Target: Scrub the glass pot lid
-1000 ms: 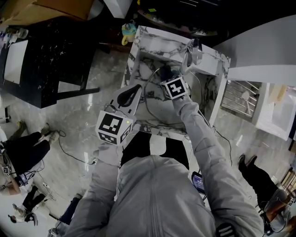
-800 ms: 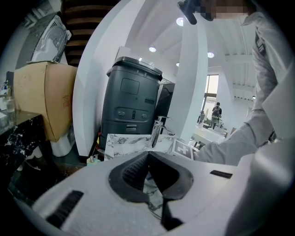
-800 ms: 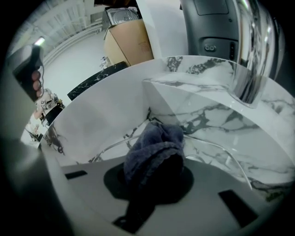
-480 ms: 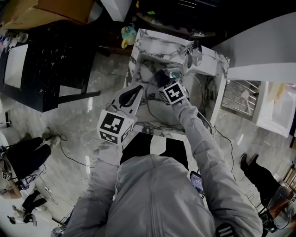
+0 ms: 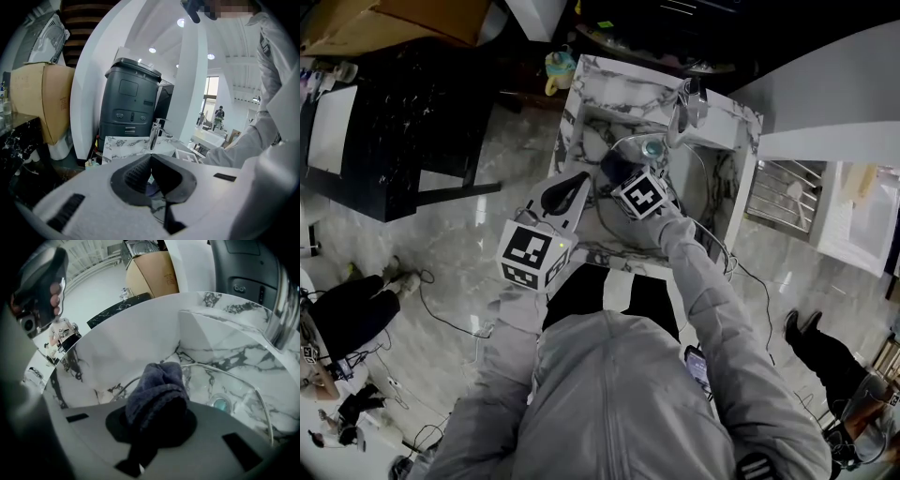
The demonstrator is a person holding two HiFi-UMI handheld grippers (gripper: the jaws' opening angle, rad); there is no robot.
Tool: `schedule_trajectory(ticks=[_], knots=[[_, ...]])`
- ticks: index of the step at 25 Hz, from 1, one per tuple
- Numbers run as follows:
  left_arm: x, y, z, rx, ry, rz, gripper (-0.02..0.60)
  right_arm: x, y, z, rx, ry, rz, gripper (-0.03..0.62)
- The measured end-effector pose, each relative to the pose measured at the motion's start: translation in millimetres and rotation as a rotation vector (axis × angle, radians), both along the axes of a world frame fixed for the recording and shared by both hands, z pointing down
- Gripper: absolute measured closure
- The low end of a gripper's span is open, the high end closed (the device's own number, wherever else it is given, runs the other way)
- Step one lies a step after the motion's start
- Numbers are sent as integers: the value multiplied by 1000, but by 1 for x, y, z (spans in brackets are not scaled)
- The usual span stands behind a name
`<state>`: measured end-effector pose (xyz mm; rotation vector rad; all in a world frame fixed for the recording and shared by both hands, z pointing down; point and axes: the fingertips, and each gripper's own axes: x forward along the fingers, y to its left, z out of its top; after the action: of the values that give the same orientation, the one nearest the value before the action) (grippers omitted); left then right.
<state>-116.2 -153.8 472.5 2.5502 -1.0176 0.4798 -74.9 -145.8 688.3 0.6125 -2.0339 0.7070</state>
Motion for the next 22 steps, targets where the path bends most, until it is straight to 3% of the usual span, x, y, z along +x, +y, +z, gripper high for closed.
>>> schedule_trajectory(ticks=[10, 16, 22], knots=[[5, 13, 3, -13, 9, -39, 555, -19, 38, -14, 10, 1, -302, 545], [5, 18, 5, -16, -3, -68, 555, -20, 56, -12, 19, -14, -401, 545], [5, 20, 6, -18, -13, -104, 555, -17, 82, -15, -32, -45, -540, 543]])
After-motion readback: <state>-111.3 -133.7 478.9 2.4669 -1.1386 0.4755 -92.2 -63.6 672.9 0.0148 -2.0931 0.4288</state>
